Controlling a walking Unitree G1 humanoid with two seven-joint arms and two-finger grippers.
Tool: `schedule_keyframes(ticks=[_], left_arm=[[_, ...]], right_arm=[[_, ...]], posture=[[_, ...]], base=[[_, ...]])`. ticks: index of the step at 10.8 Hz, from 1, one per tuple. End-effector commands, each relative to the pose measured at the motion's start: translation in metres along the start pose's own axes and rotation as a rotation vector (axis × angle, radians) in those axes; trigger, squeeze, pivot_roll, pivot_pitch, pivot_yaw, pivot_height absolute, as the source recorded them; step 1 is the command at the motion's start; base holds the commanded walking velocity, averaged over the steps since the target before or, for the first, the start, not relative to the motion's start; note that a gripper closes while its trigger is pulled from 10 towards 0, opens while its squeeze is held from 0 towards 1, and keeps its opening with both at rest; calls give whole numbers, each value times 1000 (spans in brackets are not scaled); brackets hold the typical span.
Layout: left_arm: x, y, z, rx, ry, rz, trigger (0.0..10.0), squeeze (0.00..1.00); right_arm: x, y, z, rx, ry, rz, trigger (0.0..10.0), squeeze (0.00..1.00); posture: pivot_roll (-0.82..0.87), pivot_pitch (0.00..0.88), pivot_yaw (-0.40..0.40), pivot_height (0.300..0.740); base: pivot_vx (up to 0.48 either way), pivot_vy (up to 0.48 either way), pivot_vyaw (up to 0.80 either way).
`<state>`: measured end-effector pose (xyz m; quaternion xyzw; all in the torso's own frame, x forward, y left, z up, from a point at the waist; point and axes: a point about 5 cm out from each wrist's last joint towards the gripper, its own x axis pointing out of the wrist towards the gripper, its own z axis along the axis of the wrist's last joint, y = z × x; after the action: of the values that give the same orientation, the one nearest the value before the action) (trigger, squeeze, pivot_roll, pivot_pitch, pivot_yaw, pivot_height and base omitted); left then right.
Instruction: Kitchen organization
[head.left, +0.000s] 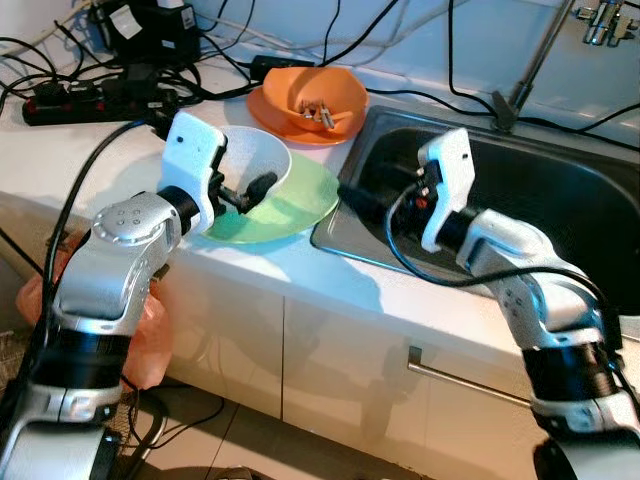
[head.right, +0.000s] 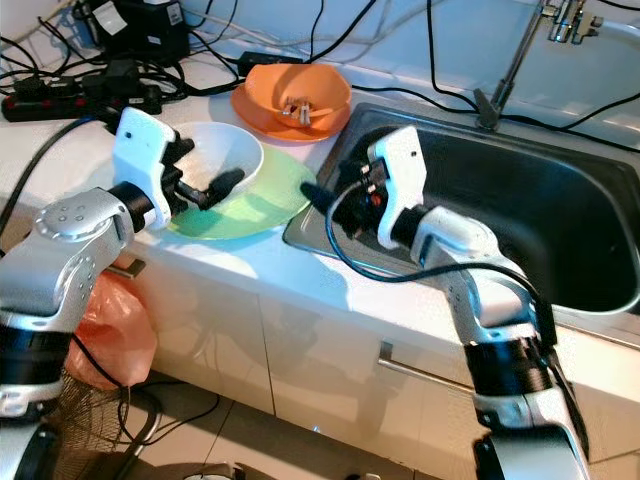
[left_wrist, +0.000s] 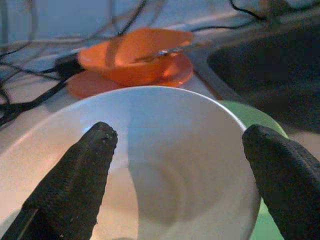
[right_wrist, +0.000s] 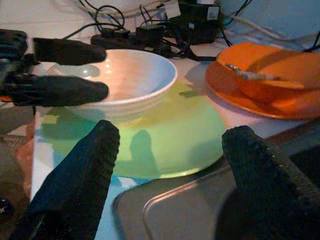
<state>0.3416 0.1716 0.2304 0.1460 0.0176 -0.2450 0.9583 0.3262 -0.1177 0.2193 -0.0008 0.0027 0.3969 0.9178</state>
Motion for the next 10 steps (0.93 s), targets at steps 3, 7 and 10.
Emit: schedule_keyframes(ticks=[3,7,10], left_arm=[[7,-3,0,107,53,-114,10000,0],[3,-5,-2,178,100,-208,10000,0],[1,1,-16,159,170,-243,1765,0]], right_arm=[[-9,10,6,3,25,66,10000,0],[-13,12,5,14,51,65,10000,0],[-13,12,4,22,59,61,10000,0]], posture=[[126,62,-31,740],[127,65,-27,740],[125,69,-28,740]], base=[[0,0,0],[0,0,0],[0,0,0]])
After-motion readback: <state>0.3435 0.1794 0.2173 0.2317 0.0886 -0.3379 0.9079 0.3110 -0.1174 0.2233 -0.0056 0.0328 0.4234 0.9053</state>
